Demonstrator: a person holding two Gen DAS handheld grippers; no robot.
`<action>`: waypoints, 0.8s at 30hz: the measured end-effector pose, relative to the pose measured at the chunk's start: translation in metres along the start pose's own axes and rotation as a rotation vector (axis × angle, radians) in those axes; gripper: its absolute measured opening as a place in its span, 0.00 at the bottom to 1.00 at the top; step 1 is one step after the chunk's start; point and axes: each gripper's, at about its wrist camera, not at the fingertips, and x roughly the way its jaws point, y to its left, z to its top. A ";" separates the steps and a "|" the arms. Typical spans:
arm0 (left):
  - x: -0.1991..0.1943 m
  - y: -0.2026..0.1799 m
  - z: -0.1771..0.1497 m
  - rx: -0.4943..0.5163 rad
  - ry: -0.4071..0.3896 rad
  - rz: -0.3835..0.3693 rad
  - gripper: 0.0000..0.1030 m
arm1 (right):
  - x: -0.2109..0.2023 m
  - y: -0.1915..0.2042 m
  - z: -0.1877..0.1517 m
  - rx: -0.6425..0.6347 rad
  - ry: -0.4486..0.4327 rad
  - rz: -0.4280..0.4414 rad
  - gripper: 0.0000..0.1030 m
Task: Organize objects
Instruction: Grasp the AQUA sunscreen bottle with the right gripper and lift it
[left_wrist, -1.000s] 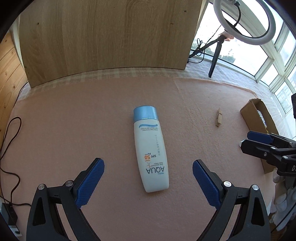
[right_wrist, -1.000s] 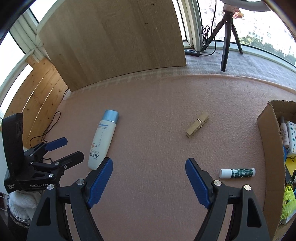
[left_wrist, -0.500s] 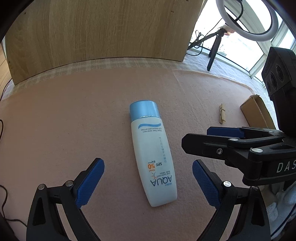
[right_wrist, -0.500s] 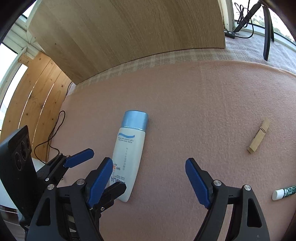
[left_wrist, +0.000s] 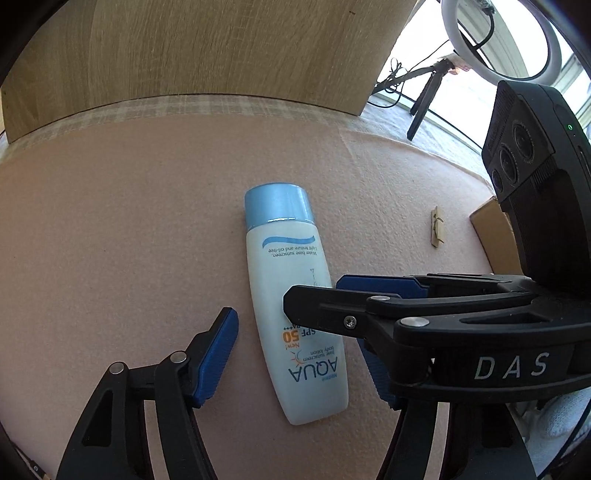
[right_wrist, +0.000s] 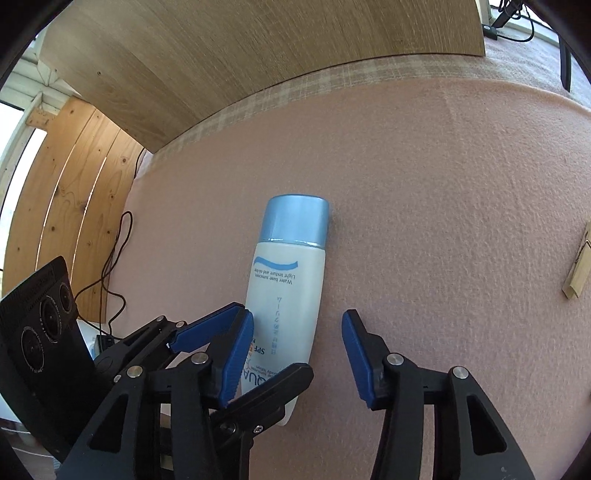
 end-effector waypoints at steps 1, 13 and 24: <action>0.000 -0.001 -0.001 -0.001 0.002 -0.008 0.57 | 0.001 0.001 -0.001 -0.002 0.002 0.007 0.42; -0.012 -0.032 -0.020 -0.063 -0.050 0.027 0.52 | -0.024 0.001 -0.024 -0.077 0.005 0.029 0.34; -0.031 -0.144 -0.028 0.020 -0.113 0.032 0.52 | -0.119 -0.044 -0.059 -0.092 -0.085 0.011 0.31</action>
